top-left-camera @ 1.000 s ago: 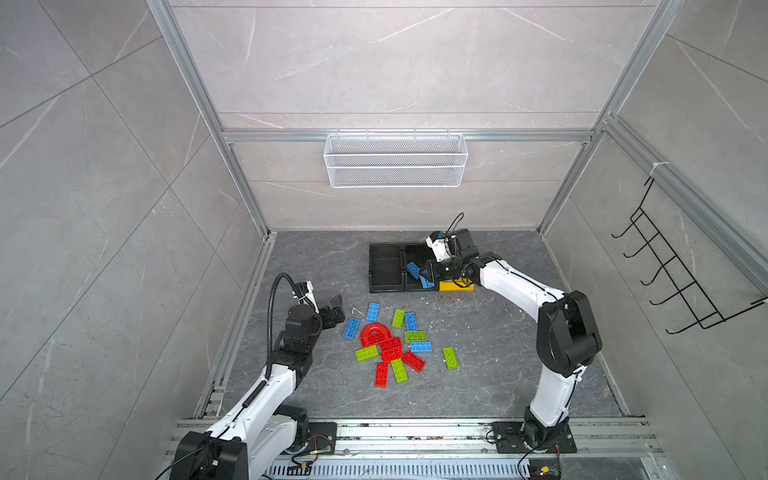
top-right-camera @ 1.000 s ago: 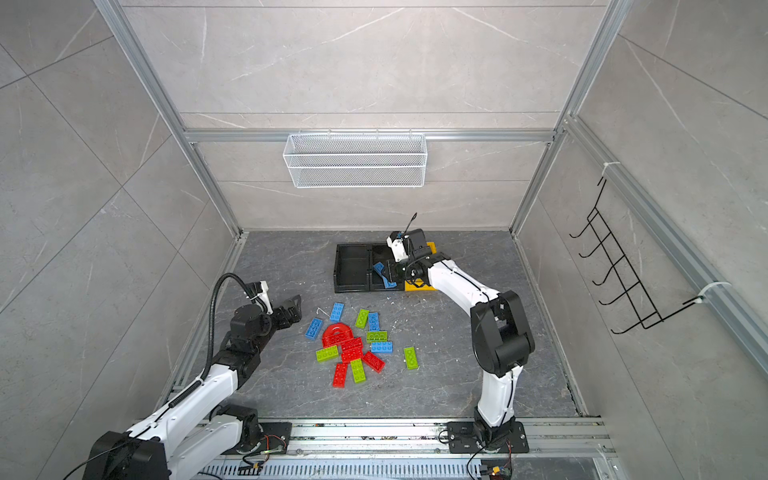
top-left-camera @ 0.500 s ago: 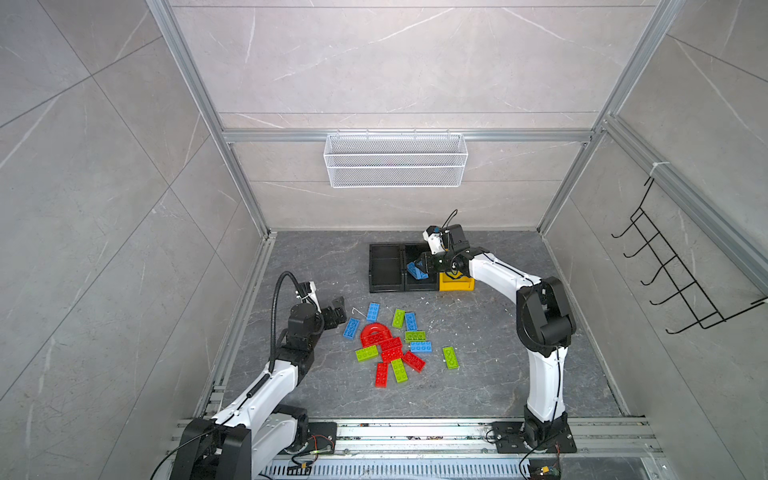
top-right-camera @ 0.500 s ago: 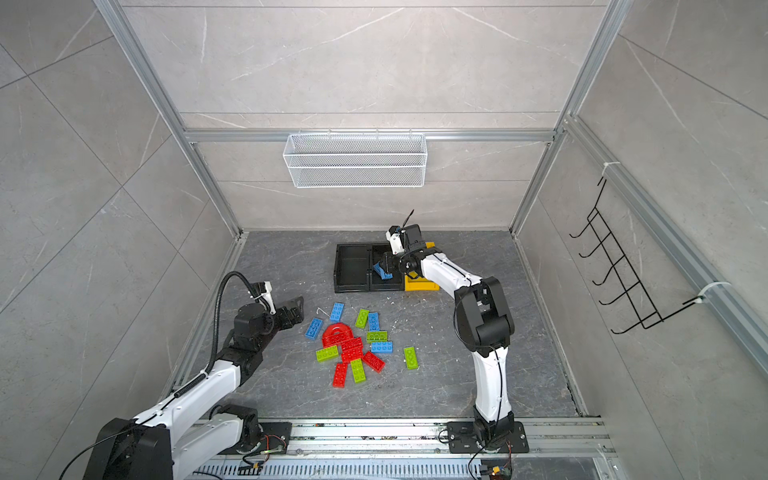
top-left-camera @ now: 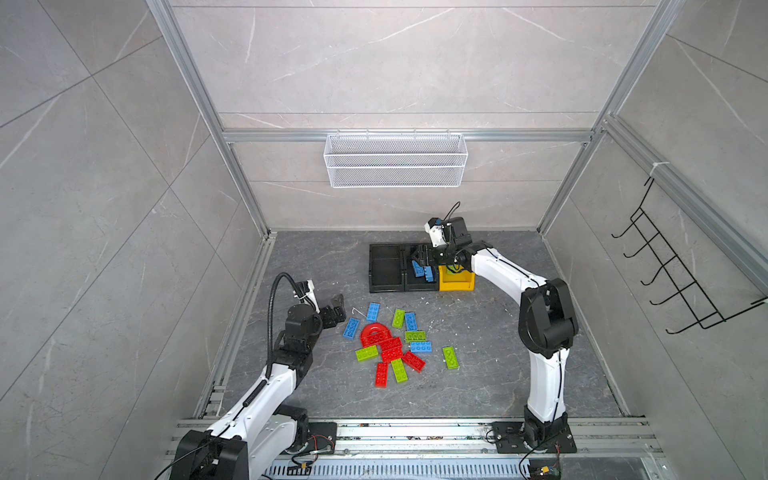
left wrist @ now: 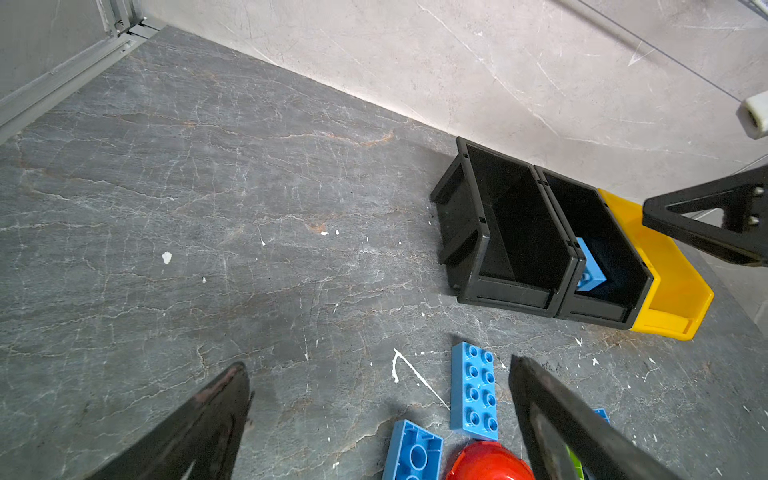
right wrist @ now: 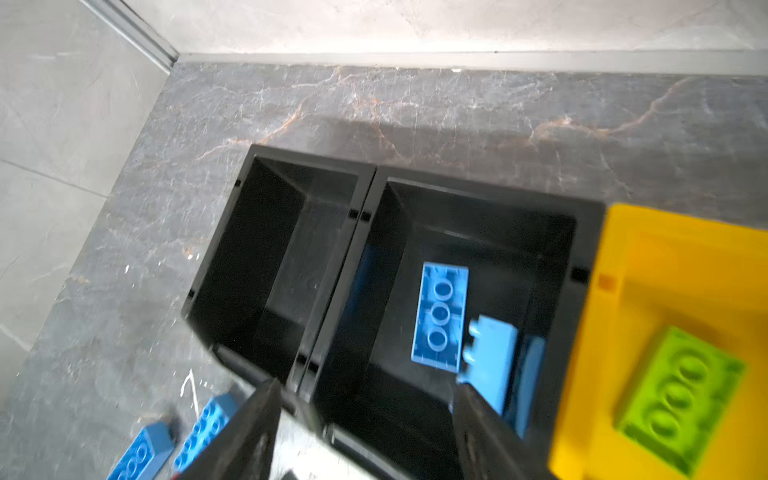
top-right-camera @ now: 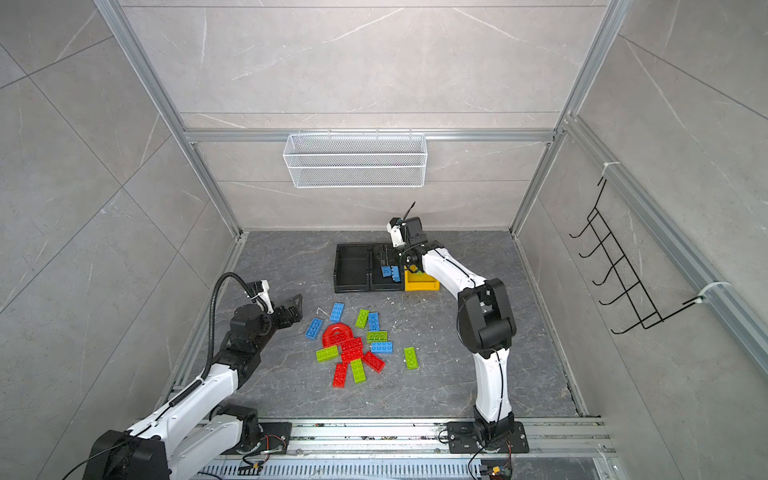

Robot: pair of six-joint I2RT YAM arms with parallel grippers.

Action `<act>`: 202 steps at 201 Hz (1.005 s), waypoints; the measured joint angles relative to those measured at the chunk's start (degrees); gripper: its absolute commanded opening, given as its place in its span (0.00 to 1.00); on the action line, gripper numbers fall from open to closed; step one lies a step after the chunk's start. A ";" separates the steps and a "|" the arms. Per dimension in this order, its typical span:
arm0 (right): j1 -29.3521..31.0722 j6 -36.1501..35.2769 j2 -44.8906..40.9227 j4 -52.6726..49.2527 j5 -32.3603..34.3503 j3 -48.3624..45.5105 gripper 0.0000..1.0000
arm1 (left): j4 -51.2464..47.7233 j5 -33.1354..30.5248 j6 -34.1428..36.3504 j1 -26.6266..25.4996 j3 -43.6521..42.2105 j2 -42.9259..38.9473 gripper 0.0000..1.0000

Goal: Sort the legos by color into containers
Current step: 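Open the right gripper to drop the blue brick into the black bin, then move the right gripper back down to another blue brick in the pile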

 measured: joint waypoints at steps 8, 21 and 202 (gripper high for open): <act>0.15 -0.33 -2.43 0.00 0.39 -2.38 0.68 | 0.00 0.00 0.00 0.00 0.00 -0.04 1.00; 0.70 -0.68 -7.23 -0.33 1.68 -7.28 0.68 | 0.00 -0.04 0.00 0.00 0.00 -0.04 1.00; 15.04 -0.98 -11.89 -1.22 9.73 -26.88 0.58 | 0.09 1.53 0.00 -0.04 -0.04 1.88 1.00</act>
